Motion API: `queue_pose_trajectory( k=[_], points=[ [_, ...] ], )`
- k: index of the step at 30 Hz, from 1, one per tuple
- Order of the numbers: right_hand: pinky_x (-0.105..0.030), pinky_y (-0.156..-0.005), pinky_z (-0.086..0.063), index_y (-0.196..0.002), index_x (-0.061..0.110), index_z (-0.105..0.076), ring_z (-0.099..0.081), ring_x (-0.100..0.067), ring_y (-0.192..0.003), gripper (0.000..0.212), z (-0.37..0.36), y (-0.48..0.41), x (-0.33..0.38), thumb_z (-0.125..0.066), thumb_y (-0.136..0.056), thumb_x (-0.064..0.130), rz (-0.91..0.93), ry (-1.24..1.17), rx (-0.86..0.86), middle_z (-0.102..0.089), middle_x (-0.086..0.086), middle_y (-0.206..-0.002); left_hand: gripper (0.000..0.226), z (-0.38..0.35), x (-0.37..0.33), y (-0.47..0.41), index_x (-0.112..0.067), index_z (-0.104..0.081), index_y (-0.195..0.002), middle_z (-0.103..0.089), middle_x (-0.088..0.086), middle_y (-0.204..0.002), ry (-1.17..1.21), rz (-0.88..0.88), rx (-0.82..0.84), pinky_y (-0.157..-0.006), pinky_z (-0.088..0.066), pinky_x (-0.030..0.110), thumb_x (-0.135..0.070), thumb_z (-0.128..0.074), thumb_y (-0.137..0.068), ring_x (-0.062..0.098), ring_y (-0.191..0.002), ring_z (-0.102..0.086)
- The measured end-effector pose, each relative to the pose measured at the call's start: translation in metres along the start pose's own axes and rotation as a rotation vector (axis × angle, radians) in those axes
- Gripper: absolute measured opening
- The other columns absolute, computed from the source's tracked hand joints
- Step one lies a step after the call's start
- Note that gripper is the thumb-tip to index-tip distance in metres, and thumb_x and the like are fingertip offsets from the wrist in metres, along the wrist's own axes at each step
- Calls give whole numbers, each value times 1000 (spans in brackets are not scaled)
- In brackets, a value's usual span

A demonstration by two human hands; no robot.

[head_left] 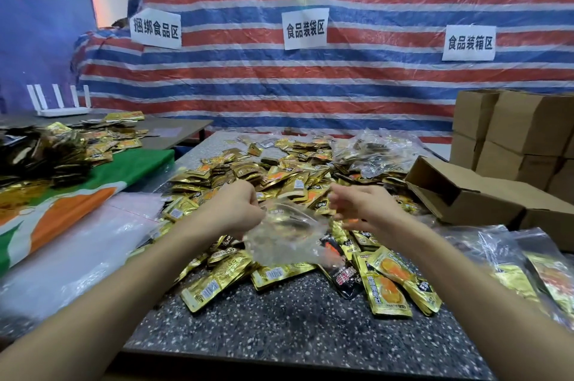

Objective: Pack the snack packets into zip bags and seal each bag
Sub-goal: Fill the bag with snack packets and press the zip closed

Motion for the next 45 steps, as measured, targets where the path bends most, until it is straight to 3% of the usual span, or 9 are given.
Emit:
queue_pose_trajectory(
  k=[3,6,11,14,20,23,27,36,45],
  points=[
    [-23,-67,-57,-97,14,-69,-67,-14,-79,10,0,-15,-45,-69,-93,24,-79,407,-62,-72,-5,-101,11,2,8,1,-13,-51,-80,-56,10,-78,-11,-6,-52,-57,-46,32,-10,-52,-91,25,-65,-55],
    [-32,-76,-56,-108,16,-59,-66,-19,-93,37,-13,-21,-86,-77,-85,39,-149,691,-45,-65,-1,-106,16,2,13,4,-15,-47,-78,-63,8,-79,97,-7,-108,-58,-55,37,-14,-53,-92,27,-70,-68],
    [-29,-54,-40,-88,14,-54,-57,-13,-73,40,-28,-28,-93,-70,-84,50,-190,834,-113,-63,-2,-89,10,6,25,8,-12,-56,-91,-68,8,-85,232,16,-35,-43,-49,22,-10,-66,-92,11,-51,-64],
    [-28,-55,-38,-91,8,-54,-52,-14,-71,36,-27,-30,-85,-79,-80,32,-256,747,-58,-53,0,-79,8,11,27,12,-12,-63,-103,-69,10,-84,261,30,-15,-42,-49,23,-17,-61,-97,13,-48,-61],
    [-48,-97,-53,-121,-6,-62,-66,-34,-106,60,-18,-30,-76,-88,-73,18,-311,432,-40,-69,-21,-115,19,16,27,20,-3,-71,-87,-66,7,-72,263,94,-33,-42,-49,24,-20,-63,-95,15,-48,-60],
    [-42,-91,-50,-140,3,-50,-64,-30,-108,74,-13,-28,-69,-84,-76,8,-264,292,-83,-68,-15,-113,21,20,28,21,-3,-73,-86,-63,8,-75,245,91,-61,-43,-48,23,-21,-64,-94,18,-57,-59],
    [-42,-78,-55,-109,11,-67,-71,-26,-91,38,5,-20,-45,-81,-75,2,-140,130,-161,-75,-10,-98,12,21,26,20,-3,-67,-88,-68,13,-79,252,82,-63,-44,-50,24,-13,-63,-94,14,-47,-61],
    [-34,-69,-62,-114,-1,-62,-74,-29,-96,45,32,23,32,-74,-75,19,44,-766,-38,-75,-22,-107,6,-1,2,15,0,-66,-79,-70,14,-68,238,52,-58,-41,-48,22,1,-68,-84,13,-41,-63],
    [-66,-95,-44,-111,13,-71,-66,-30,-115,46,4,42,43,-80,-68,26,73,-353,62,-77,-6,-110,16,-14,-22,9,1,-69,-70,-64,7,-54,440,19,36,-43,-50,22,8,-68,-85,13,-40,-61]
  ],
)
Point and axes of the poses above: each hand's wrist, its own y-axis away from the middle knuckle, its own z-axis out of the back of the hand, x = y × z, the point moved 2 cm from there along -y, towards the middle knuckle
